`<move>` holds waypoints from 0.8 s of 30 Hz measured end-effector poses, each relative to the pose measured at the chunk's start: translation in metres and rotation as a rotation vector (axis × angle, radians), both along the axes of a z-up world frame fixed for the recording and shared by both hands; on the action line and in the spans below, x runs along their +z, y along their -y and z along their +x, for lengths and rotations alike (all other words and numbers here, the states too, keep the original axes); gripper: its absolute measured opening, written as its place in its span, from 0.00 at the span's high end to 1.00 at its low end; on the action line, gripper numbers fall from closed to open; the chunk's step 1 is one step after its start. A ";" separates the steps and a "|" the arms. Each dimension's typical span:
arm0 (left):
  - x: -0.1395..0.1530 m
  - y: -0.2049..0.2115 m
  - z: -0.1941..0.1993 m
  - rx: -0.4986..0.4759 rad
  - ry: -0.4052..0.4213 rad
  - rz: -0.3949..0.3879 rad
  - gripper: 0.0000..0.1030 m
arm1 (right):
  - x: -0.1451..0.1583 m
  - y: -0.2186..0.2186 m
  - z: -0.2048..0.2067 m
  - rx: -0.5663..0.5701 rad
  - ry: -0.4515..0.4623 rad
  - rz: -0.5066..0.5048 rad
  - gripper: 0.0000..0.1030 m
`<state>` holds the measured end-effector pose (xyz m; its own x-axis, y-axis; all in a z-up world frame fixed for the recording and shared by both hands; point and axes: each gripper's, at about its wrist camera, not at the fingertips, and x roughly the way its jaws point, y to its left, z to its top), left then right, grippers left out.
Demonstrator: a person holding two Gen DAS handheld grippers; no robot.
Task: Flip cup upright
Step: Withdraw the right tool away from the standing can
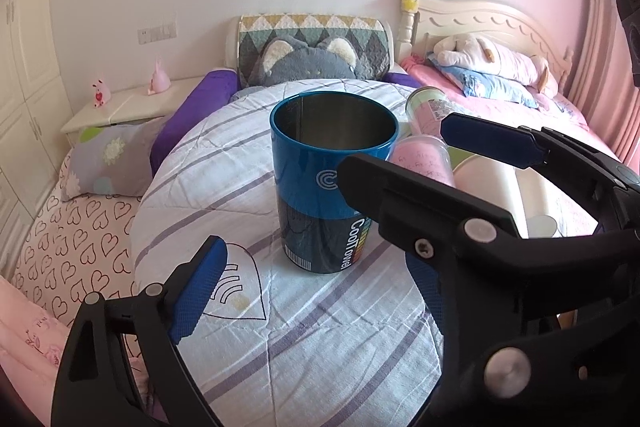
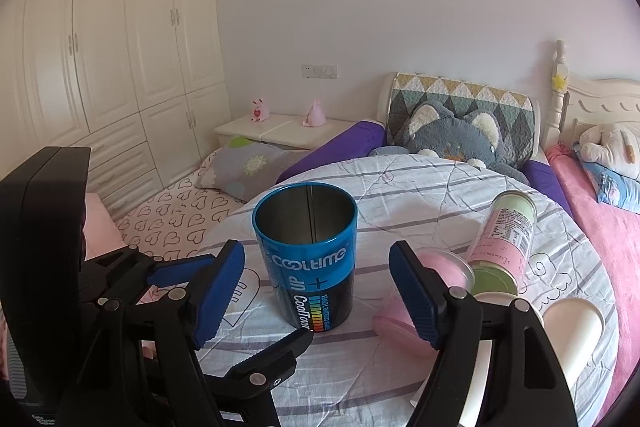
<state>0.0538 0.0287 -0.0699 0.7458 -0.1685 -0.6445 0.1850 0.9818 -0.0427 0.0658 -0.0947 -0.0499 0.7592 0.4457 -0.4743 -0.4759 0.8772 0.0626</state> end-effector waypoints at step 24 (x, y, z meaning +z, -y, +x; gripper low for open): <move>0.034 0.010 -0.046 -0.028 0.057 -0.034 0.02 | 0.038 0.039 -0.055 -0.158 0.044 0.051 0.22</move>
